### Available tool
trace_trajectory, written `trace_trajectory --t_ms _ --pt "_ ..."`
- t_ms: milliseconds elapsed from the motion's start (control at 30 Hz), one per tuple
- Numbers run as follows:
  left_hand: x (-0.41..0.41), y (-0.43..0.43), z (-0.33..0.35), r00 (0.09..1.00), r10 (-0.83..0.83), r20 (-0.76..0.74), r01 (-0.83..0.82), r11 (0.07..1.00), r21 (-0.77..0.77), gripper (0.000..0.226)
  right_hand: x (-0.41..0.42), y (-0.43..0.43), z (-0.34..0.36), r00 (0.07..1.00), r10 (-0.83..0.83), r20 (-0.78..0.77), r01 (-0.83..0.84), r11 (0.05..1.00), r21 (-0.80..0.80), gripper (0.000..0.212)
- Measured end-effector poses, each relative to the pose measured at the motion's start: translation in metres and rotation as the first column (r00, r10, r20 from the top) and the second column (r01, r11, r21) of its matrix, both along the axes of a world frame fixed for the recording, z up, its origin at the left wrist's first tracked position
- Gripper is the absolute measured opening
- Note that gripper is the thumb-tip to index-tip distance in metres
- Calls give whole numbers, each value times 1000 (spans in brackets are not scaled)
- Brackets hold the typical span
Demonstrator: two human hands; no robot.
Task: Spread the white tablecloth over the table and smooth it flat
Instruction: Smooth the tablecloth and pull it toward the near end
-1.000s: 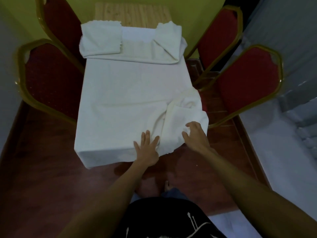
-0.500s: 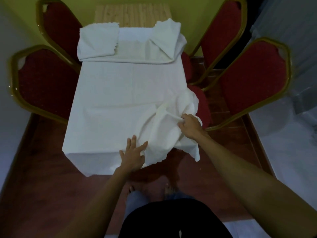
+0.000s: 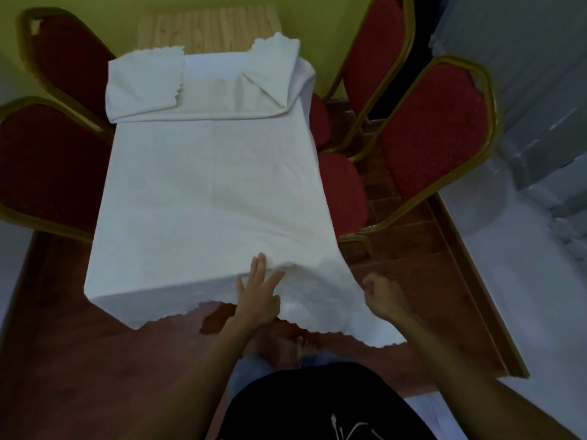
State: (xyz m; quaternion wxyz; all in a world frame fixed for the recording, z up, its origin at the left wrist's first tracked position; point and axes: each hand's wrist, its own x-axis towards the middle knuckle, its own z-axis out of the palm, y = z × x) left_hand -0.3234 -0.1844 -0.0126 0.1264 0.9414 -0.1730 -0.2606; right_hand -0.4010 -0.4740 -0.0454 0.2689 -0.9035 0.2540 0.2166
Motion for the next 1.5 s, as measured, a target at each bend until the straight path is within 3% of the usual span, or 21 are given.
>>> trace_trajectory --t_ms 167,333,433,533,633,733,800,933,1100,1333,1500 --pt "-6 6 3 999 -39 26 37 997 71 59 63 42 25 975 11 220 -31 996 87 39" --pt "-11 10 6 1000 -31 -3 31 994 105 47 83 64 15 993 -53 102 37 988 151 50" --pt "-10 16 11 1000 -29 7 28 992 120 35 80 56 16 997 19 75 -18 1000 -15 32" --pt "-9 22 17 999 -44 -14 46 989 142 31 78 51 29 960 192 201 -119 938 -326 30" --pt "-1 24 24 997 -20 -77 28 995 97 40 81 72 36 916 335 221 -210 869 -448 52" --pt "15 28 27 996 81 -23 -80 997 22 56 85 104 36 846 512 153 -448 836 -318 89" --pt "24 43 22 985 173 14 -173 984 38 68 87 126 30 795 599 93 -570 791 -220 100" --pt "17 83 2 979 205 -20 -200 969 148 91 79 170 19 683 729 50 -701 673 -234 112" --pt "8 79 -1 972 226 -60 -219 970 104 96 73 210 13 658 750 67 -719 652 -241 111" --pt "3 70 4 981 172 -93 -158 978 139 97 73 174 10 600 799 40 -749 579 -322 110" --pt "6 72 6 981 126 -150 -103 983 152 100 75 182 17 651 759 5 -735 632 -248 108"
